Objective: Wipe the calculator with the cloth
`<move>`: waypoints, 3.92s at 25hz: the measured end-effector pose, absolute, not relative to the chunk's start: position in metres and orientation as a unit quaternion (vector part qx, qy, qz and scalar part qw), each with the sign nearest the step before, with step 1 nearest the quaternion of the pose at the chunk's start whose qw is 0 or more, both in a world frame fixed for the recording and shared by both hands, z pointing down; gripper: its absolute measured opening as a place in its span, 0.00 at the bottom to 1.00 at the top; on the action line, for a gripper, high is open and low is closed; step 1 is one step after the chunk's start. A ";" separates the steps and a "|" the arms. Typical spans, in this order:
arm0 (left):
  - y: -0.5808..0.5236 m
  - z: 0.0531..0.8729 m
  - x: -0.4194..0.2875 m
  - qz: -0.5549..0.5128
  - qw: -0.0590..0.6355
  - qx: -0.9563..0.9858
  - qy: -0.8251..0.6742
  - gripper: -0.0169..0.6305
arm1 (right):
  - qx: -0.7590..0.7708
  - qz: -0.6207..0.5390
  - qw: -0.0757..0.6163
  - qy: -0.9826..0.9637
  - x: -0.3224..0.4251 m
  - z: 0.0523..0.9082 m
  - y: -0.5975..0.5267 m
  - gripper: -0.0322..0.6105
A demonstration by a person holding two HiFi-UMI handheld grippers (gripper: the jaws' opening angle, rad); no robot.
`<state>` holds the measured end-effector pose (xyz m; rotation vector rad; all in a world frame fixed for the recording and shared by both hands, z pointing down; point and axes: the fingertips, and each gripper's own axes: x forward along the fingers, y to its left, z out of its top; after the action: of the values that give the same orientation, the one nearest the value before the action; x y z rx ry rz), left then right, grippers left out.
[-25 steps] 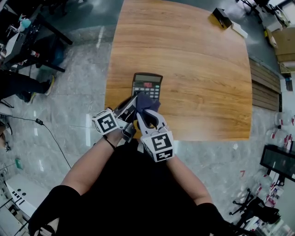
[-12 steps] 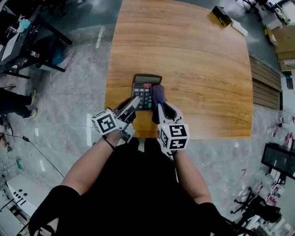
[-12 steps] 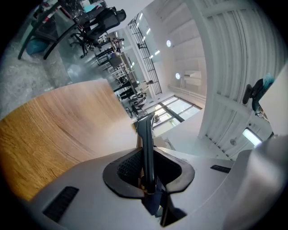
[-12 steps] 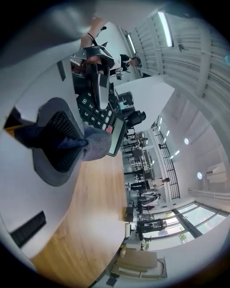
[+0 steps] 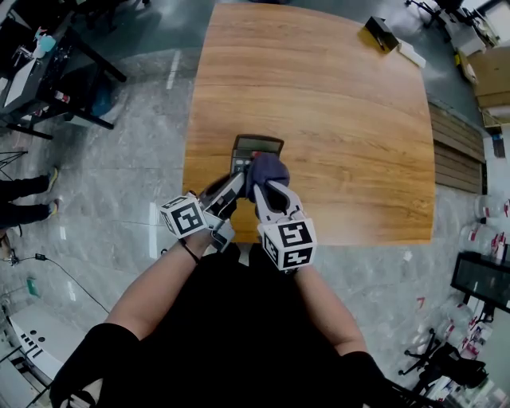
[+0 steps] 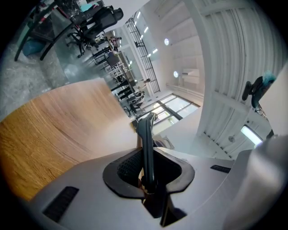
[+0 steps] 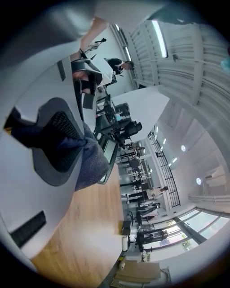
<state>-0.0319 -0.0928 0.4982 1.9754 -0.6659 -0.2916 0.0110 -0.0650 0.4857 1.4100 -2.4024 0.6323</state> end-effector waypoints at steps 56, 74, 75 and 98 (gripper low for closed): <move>-0.101 0.452 -0.028 -0.218 0.602 0.741 -0.202 0.14 | 0.578 0.048 0.096 -0.809 0.084 0.480 -0.082 0.12; -0.086 0.441 -0.023 -0.225 0.632 0.726 -0.152 0.14 | 0.478 -0.041 0.080 -0.874 0.042 0.468 -0.082 0.12; -0.087 0.441 -0.023 -0.227 0.634 0.723 -0.150 0.14 | 0.469 -0.043 0.076 -0.879 0.033 0.468 -0.079 0.12; -0.091 0.445 -0.030 -0.264 0.661 0.683 -0.163 0.14 | 0.551 -0.011 0.024 -0.834 0.082 0.450 -0.084 0.12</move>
<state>-0.0300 -0.0906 0.4451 1.5457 -0.3697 -0.5977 0.0822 -0.0835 0.4503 1.7057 -2.5803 -0.0339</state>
